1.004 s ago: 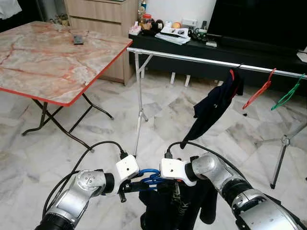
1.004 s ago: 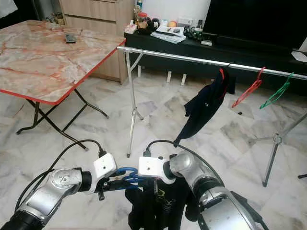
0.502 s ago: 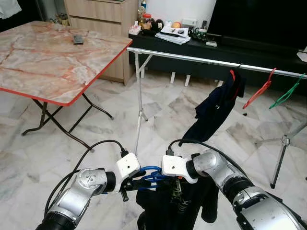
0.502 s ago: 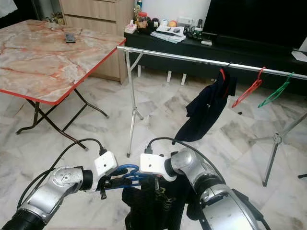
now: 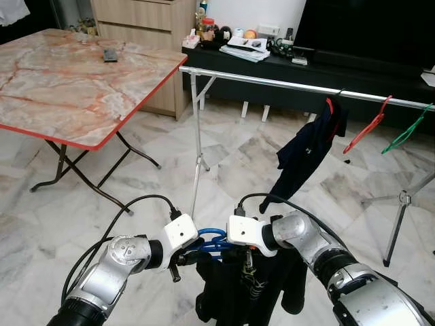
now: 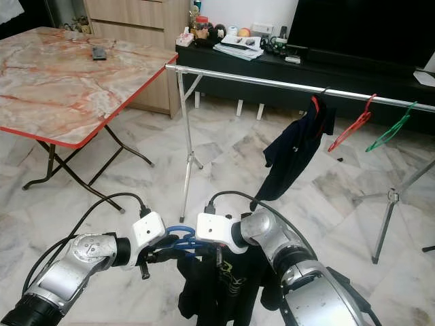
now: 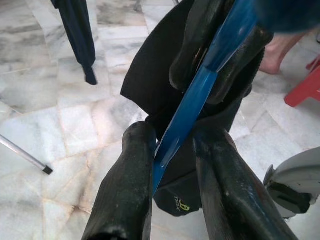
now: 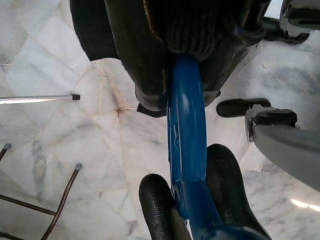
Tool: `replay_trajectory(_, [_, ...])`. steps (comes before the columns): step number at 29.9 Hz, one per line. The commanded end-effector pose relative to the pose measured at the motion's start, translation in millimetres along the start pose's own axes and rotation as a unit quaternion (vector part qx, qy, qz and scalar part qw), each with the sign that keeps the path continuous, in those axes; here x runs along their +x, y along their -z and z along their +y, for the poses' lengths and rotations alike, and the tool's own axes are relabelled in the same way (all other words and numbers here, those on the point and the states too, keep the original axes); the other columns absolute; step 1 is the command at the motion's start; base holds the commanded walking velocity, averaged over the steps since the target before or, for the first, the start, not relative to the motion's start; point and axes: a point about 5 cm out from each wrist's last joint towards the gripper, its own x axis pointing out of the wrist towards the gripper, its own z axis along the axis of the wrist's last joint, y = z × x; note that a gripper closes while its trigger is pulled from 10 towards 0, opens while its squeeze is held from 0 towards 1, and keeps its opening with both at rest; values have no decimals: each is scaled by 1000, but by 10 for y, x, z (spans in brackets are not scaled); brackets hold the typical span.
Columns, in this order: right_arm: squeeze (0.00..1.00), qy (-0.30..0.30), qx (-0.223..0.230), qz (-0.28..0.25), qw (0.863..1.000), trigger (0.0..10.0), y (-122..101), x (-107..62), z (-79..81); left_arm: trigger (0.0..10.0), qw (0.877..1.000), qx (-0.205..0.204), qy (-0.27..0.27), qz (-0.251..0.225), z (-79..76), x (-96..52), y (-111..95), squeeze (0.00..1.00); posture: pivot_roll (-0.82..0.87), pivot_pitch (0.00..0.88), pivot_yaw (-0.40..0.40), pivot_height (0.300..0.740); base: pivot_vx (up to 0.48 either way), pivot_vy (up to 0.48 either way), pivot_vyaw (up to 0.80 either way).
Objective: Hang hanger
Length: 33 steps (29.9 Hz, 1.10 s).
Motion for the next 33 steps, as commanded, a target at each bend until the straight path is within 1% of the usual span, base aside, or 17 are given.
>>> replay_trajectory(1, [0,19,-12,-36,999,10000,-200,-45,-132,10000,1000,-4,12,1,-54,58,-18,0,145,63,-96,740,0,0,0])
replay_trajectory(11, [0,14,-7,-57,998,10000,-263,-58,-153,10000,1000,-15,14,1,-46,72,-14,0,143,63,-94,740,0,0,0])
replay_trajectory(16, [0,6,-9,-58,998,10000,-262,-62,-146,10000,1000,-19,15,0,-48,78,-15,0,144,62,-96,740,0,0,0])
replay_trajectory(20, [0,-13,-6,-62,998,10000,-255,-79,-132,10000,1000,-20,7,-3,-33,83,-20,0,142,63,-98,740,0,0,0])
replay_trajectory(27, [0,-14,-7,-58,998,10000,-239,-93,-134,10000,1000,-22,12,-4,-36,92,-21,0,140,64,-99,740,0,0,0])
replay_trajectory(28, [0,-12,-6,-58,998,10000,-242,-94,-138,8510,1000,-23,13,-4,-37,93,-21,0,141,64,-99,740,0,0,0])
replay_trajectory(29, [0,-10,-6,-58,998,10000,-245,-96,-144,6706,1000,-24,14,-4,-39,95,-22,0,141,64,-99,740,0,0,0])
replay_trajectory(30, [0,-9,-6,-59,998,10000,-247,-97,-146,3176,1000,-24,15,-5,-42,97,-23,0,141,64,-99,740,0,0,0])
replay_trajectory(31, [0,-9,-6,-59,998,10000,-247,-98,-147,3176,1000,-24,16,-5,-44,98,-24,0,141,64,-99,740,0,0,0])
replay_trajectory(32, [0,-6,-6,-60,998,10000,-254,-102,-155,0,999,-27,18,-7,-52,102,-30,0,141,64,-100,740,0,0,0])
replay_trajectory(33, [0,-5,-6,-60,998,10000,-255,-104,-157,0,999,-27,19,-8,-54,103,-31,0,141,64,-100,740,0,0,0])
